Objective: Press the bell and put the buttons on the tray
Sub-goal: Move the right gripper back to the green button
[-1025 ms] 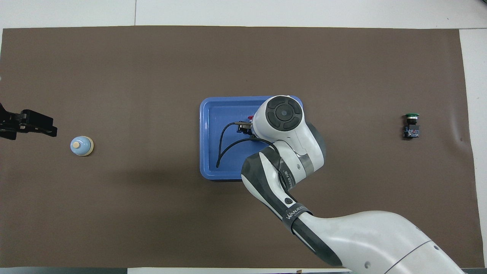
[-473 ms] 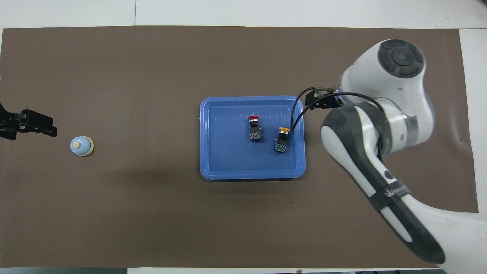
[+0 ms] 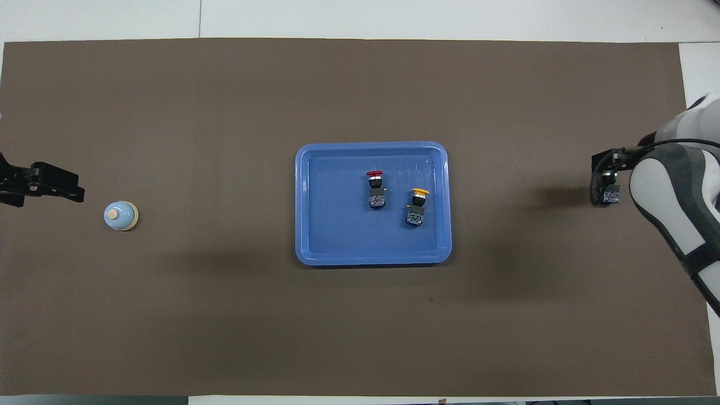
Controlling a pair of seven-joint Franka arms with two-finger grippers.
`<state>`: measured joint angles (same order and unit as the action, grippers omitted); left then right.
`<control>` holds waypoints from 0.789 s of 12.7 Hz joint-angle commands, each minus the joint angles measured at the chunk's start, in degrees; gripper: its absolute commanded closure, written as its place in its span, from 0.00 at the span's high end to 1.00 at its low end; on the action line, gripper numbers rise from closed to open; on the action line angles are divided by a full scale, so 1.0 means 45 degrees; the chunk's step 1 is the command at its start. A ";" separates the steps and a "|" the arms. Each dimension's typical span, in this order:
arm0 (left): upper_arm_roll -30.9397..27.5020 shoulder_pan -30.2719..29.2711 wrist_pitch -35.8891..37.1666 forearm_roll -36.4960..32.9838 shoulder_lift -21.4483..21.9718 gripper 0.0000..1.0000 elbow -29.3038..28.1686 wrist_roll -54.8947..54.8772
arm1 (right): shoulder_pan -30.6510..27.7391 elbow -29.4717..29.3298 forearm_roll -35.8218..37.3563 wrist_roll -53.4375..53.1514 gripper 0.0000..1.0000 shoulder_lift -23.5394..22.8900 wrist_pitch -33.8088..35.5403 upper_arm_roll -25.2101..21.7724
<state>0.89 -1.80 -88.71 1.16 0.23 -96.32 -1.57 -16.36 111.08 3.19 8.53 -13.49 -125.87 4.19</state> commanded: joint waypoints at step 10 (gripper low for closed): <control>-0.0080 0.0048 0.0242 0.0056 0.0125 1.00 0.0095 0.0094 | -0.1229 0.3595 -0.1857 0.2398 1.00 0.0459 -0.4391 0.0318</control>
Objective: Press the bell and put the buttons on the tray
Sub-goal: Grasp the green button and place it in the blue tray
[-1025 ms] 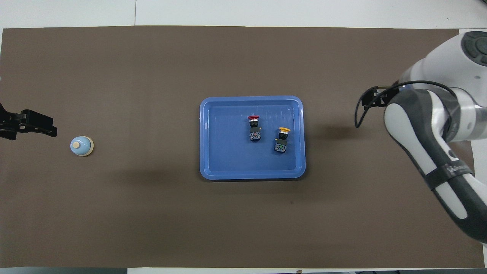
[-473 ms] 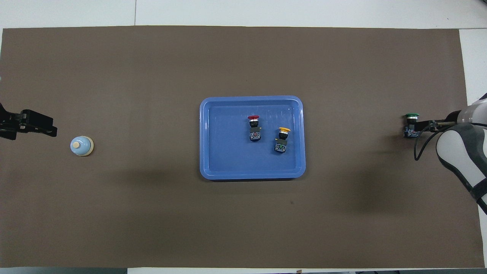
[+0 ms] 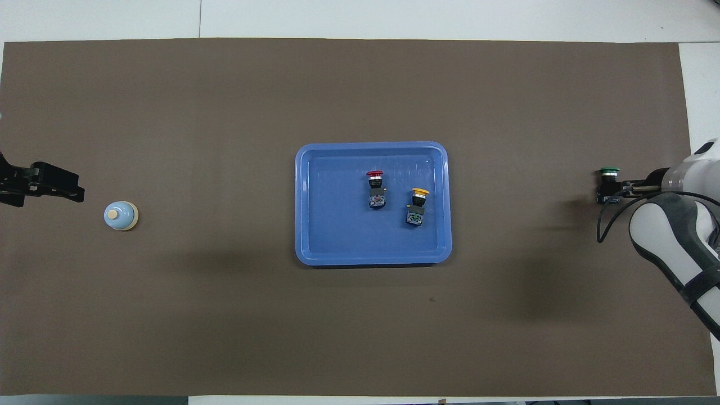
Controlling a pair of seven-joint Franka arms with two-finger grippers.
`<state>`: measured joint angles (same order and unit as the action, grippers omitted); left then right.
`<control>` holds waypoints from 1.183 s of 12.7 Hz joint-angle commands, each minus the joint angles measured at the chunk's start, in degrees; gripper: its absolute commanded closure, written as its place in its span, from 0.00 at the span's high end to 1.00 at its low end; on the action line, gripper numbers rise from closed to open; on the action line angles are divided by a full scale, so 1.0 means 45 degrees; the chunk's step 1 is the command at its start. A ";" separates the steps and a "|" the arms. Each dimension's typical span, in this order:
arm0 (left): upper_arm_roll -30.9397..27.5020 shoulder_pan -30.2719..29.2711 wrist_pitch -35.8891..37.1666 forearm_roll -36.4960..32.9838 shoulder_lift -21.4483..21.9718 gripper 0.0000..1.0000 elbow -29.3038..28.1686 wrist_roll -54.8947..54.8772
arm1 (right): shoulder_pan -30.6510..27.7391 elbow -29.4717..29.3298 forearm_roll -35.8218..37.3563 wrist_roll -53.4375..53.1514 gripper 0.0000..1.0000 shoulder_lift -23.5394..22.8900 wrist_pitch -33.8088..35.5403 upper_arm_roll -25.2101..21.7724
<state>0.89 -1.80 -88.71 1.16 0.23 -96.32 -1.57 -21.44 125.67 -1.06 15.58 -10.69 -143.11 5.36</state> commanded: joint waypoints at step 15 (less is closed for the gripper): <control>-0.0080 0.0048 0.0242 0.0056 0.0125 1.00 0.0076 0.0094 | 0.2589 -0.2138 -0.0860 -0.2201 0.00 0.0011 0.2887 0.0098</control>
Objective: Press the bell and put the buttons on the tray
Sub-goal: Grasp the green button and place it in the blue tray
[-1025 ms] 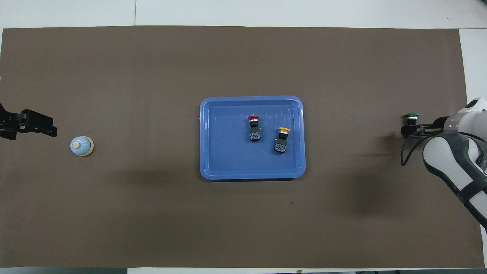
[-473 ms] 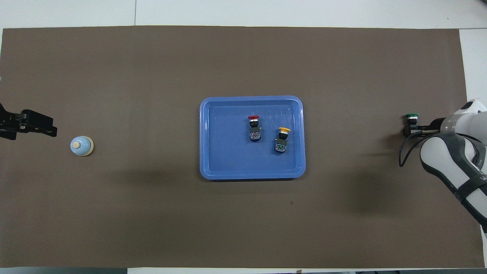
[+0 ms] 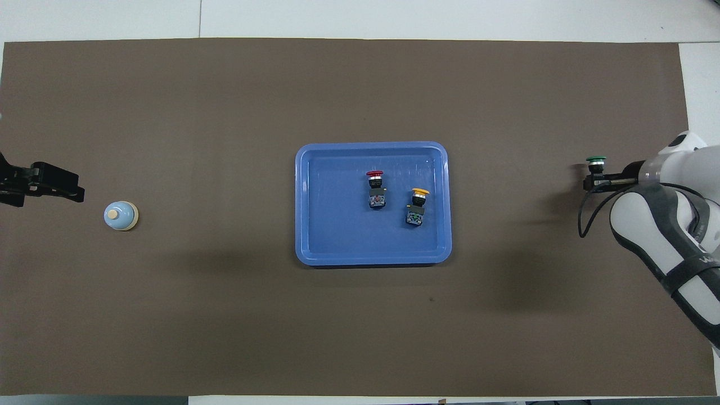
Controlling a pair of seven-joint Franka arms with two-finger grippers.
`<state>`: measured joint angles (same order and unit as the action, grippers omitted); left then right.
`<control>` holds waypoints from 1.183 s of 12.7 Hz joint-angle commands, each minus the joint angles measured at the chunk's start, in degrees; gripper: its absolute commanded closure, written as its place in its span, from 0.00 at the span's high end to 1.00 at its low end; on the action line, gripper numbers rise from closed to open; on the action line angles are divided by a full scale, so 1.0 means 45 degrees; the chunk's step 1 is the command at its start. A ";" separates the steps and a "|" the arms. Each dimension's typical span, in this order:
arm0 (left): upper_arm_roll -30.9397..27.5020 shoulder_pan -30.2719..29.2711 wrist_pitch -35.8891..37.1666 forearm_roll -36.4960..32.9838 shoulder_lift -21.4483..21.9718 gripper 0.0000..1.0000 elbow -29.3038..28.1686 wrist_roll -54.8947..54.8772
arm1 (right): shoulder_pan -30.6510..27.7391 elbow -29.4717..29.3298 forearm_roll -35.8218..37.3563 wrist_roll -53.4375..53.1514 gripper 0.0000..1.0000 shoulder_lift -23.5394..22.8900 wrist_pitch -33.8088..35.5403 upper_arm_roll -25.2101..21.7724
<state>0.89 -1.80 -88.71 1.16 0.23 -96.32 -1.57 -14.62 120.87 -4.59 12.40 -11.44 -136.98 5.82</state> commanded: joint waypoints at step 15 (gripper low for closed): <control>-0.0080 0.0048 0.0242 0.0056 0.0125 1.00 0.0076 0.0094 | 1.0554 -0.6572 0.1664 -1.3282 0.00 -0.4001 0.2748 -0.0063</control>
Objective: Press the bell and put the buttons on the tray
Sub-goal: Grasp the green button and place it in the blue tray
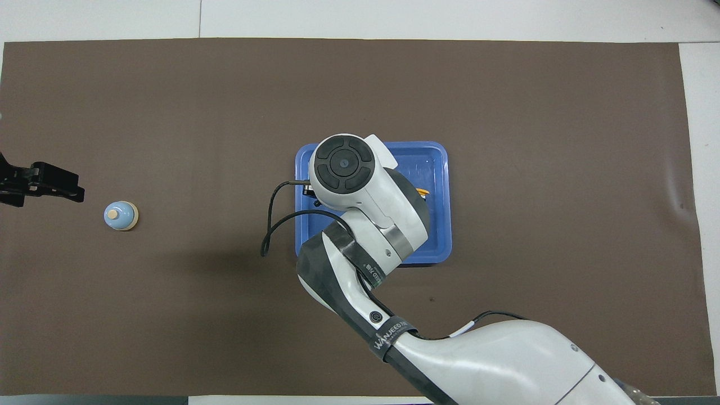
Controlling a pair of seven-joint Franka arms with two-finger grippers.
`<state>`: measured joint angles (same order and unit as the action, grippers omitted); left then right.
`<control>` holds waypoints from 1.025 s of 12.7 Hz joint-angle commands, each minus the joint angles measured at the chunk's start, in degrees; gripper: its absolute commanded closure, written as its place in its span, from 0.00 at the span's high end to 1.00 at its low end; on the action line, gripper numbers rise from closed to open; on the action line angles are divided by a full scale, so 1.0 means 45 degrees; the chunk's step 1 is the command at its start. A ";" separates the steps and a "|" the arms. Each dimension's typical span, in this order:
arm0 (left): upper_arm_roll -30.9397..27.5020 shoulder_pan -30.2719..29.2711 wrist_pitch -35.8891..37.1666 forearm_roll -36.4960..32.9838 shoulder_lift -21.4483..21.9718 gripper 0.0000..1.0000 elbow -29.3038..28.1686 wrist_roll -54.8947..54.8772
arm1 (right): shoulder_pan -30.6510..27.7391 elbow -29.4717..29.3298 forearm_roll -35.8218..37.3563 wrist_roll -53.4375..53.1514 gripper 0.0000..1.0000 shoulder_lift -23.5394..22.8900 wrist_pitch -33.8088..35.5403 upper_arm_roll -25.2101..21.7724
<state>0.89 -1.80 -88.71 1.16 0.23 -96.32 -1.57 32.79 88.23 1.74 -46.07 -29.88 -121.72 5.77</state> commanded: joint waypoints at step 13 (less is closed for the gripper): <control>-0.0080 0.0048 0.0222 0.0056 0.0125 1.00 0.0076 0.0094 | -0.1342 0.1955 0.0141 -0.1853 1.00 0.1908 -0.0415 -0.0052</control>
<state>0.89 -1.80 -88.71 1.16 0.23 -96.32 -1.57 32.38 97.33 1.75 -54.41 -25.35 -127.21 4.72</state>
